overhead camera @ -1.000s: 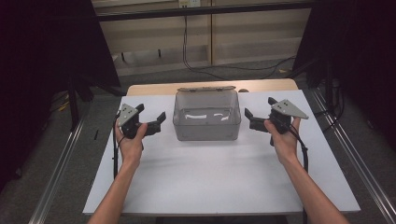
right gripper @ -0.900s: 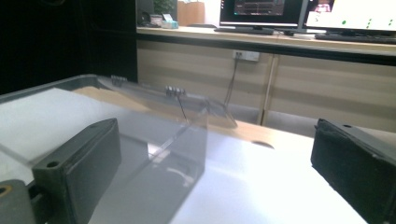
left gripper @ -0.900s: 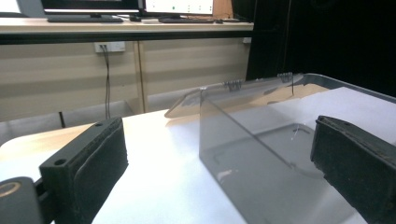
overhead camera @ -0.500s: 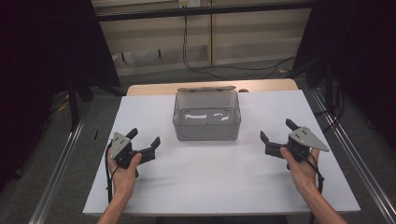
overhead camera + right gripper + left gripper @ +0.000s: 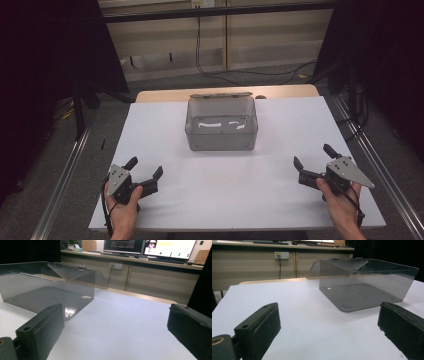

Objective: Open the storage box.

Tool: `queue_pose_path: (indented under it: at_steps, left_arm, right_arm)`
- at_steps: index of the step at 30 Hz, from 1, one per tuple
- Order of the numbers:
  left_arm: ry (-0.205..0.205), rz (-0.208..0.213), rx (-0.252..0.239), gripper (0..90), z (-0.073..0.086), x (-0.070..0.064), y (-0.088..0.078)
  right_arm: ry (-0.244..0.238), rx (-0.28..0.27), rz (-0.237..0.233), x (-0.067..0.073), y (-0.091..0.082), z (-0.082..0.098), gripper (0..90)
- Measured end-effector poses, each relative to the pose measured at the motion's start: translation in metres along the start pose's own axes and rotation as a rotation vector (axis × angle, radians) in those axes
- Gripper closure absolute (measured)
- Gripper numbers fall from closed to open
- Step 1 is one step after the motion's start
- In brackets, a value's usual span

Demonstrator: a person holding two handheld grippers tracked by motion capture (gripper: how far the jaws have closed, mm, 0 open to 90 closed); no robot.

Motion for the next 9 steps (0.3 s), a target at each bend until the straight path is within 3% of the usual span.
queue_pose_path:
  at_steps: [4,6,9]
  left_arm:
    - [-0.007,0.016,-0.009,4.3,0.002,-0.005,-0.007]
    - [0.020,0.002,-0.016,4.3,0.001,-0.004,-0.011]
    - [-0.008,-0.008,-0.031,4.3,-0.001,-0.002,-0.014]
  right_arm:
    - [0.003,-0.007,0.016,-0.006,-0.007,0.005,0.0]
    - [0.005,-0.020,0.018,-0.007,-0.010,0.004,0.0]
    - [0.019,-0.029,0.019,-0.007,-0.010,0.002,0.0]
Point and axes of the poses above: each handheld gripper's, and its own axes: y roughly forward along the jaws, z roughly out of its underside, x roughly to its left, the point moved 7 cm from there along y, roughly forward along the jaws, and after that the axes turned 12 degrees about z, right-handed, at the moved point
